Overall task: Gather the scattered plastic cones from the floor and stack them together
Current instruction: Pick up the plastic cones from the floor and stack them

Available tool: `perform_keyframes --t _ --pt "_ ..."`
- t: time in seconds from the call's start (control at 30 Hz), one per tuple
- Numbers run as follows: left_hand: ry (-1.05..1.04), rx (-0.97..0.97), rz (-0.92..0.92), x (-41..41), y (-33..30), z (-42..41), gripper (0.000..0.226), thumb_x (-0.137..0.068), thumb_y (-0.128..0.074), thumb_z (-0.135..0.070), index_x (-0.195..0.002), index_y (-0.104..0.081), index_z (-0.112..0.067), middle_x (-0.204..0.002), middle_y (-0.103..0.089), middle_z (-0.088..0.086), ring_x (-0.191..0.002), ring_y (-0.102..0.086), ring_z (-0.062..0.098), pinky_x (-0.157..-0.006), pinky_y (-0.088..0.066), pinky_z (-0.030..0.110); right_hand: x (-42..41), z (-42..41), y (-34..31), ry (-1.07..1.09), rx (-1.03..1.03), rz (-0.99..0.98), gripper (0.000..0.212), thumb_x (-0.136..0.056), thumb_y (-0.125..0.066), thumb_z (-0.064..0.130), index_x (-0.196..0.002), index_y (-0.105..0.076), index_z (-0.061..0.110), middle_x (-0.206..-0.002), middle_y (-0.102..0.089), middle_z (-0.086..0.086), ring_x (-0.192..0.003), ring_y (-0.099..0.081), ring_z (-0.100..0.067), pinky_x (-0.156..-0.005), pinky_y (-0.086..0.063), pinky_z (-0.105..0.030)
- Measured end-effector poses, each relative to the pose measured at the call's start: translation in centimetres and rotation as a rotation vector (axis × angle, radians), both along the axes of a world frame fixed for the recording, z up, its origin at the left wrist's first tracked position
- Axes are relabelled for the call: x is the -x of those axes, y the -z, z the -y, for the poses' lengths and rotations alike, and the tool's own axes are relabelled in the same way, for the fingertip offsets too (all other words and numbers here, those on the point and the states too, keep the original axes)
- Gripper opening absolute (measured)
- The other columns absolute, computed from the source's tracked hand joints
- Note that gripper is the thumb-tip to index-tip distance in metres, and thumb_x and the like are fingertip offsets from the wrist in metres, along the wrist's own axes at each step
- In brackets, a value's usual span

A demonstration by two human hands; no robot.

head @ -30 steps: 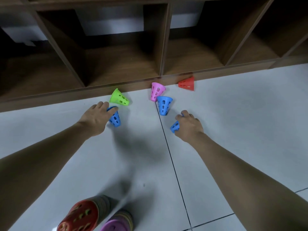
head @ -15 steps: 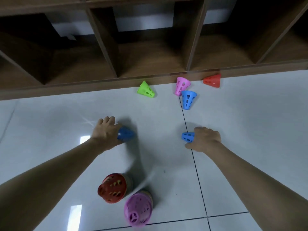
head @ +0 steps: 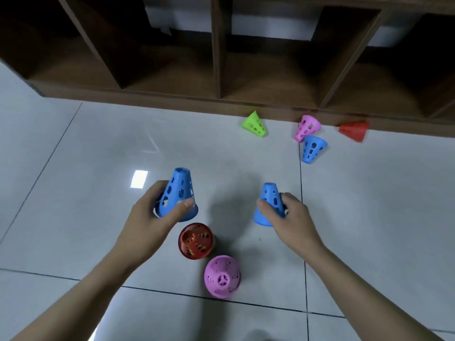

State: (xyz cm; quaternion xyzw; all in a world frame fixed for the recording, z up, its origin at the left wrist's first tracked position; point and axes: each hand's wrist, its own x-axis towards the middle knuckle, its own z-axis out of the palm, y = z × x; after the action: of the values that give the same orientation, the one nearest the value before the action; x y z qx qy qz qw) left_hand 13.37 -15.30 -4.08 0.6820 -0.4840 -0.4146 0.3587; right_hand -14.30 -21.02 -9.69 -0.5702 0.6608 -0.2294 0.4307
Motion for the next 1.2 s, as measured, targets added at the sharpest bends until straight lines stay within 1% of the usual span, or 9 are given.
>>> perform_keyframes --t 0.17,0.27,0.37,0.47,0.57,0.67,0.9,1.07,1.2 --pt "0.073 -0.012 -0.071 1.7 1.6 -4.3 0.043 -0.083 -0.068 -0.051 -0.121 -0.058 -0.032 -0.112 -0.067 -0.009 -0.105 -0.064 0.013 -0.087 -0.052 0.023 -2.8 -5.4 -3.5 -0.205 0.209 0.278 0.030 -0.084 -0.061 0.046 -0.097 -0.060 0.019 -0.091 -0.061 0.002 -0.085 -0.059 -0.012 -0.076 -0.046 -0.020" --pt "0.130 -0.064 -0.035 1.7 3.7 -5.3 0.049 -0.087 -0.075 -0.043 -0.130 -0.054 -0.035 -0.126 -0.063 -0.016 -0.118 -0.059 0.008 -0.097 -0.048 0.021 -3.0 -7.4 -3.4 -0.352 0.408 0.266 0.034 -0.082 -0.067 0.036 -0.110 -0.061 0.016 -0.106 -0.060 0.005 -0.101 -0.060 -0.012 -0.088 -0.045 -0.020" --pt "0.157 -0.083 0.026 1.0 4.8 -5.6 0.060 -0.081 -0.081 -0.037 -0.134 -0.054 -0.037 -0.139 -0.054 -0.024 -0.131 -0.047 -0.004 -0.108 -0.039 0.018 -2.5 -8.3 -2.8 -0.475 0.563 0.215 0.040 -0.079 -0.074 0.031 -0.110 -0.064 0.007 -0.110 -0.059 0.005 -0.102 -0.058 -0.017 -0.087 -0.049 -0.028" --pt "0.214 -0.092 0.045 0.0 4.7 -5.2 0.070 -0.075 -0.082 -0.051 -0.137 -0.052 -0.039 -0.142 -0.051 -0.026 -0.135 -0.042 -0.006 -0.108 -0.033 0.012 -1.9 -8.8 -1.8 -0.544 0.556 0.191 0.041 -0.082 -0.073 0.036 -0.106 -0.066 0.003 -0.105 -0.061 -0.001 -0.097 -0.058 -0.020 -0.081 -0.050 -0.037" --pt "0.223 -0.105 -0.010 -0.8 4.4 -4.2 0.063 -0.078 -0.065 -0.062 -0.135 -0.055 -0.039 -0.141 -0.053 -0.023 -0.137 -0.041 -0.001 -0.114 -0.033 0.030 -1.5 -8.8 -1.1 -0.553 0.537 0.186 0.037 -0.083 -0.074 0.036 -0.101 -0.068 0.004 -0.100 -0.062 0.000 -0.093 -0.059 -0.019 -0.077 -0.050 -0.037" --pt "0.241 -0.055 -0.034 -1.4 4.0 -2.5 0.054 -0.085 -0.053 -0.058 -0.130 -0.062 -0.029 -0.137 -0.059 -0.015 -0.135 -0.047 0.009 -0.116 -0.035 0.043 -1.4 -8.3 -0.9 -0.554 0.511 0.216 0.039 -0.082 -0.074 0.040 -0.099 -0.068 0.005 -0.098 -0.061 0.002 -0.092 -0.060 -0.017 -0.076 -0.051 -0.037" --pt "0.263 0.003 -0.008 -0.8 2.9 3.7 0.048 -0.087 -0.048 -0.055 -0.114 -0.069 -0.021 -0.119 -0.069 -0.009 -0.121 -0.057 0.009 -0.103 -0.042 0.026 -2.0 -7.4 -1.2 -0.587 0.503 0.236 0.039 -0.081 -0.077 0.040 -0.095 -0.069 0.004 -0.093 -0.062 -0.005 -0.084 -0.060 -0.022 -0.070 -0.050 -0.039" --pt "0.283 -0.051 0.003 -0.1 3.2 6.7 0.037 -0.092 -0.050 -0.049 -0.110 -0.069 -0.024 -0.114 -0.071 -0.010 -0.115 -0.060 0.005 -0.102 -0.042 0.028 -2.5 -7.2 -1.2 -0.595 0.486 0.258 0.032 -0.083 -0.073 0.036 -0.092 -0.068 0.005 -0.090 -0.060 -0.004 -0.081 -0.059 -0.023 -0.067 -0.049 -0.038" --pt "0.385 -0.071 0.151 0.8 4.7 9.1 0.032 -0.088 -0.054 -0.054 -0.111 -0.067 -0.035 -0.120 -0.066 -0.017 -0.118 -0.057 0.003 -0.108 -0.041 0.038 -0.9 -4.8 -0.3 -0.498 0.476 0.218 0.026 -0.087 -0.068 0.031 -0.095 -0.068 0.007 -0.092 -0.061 -0.001 -0.086 -0.059 -0.016 -0.073 -0.046 -0.024"
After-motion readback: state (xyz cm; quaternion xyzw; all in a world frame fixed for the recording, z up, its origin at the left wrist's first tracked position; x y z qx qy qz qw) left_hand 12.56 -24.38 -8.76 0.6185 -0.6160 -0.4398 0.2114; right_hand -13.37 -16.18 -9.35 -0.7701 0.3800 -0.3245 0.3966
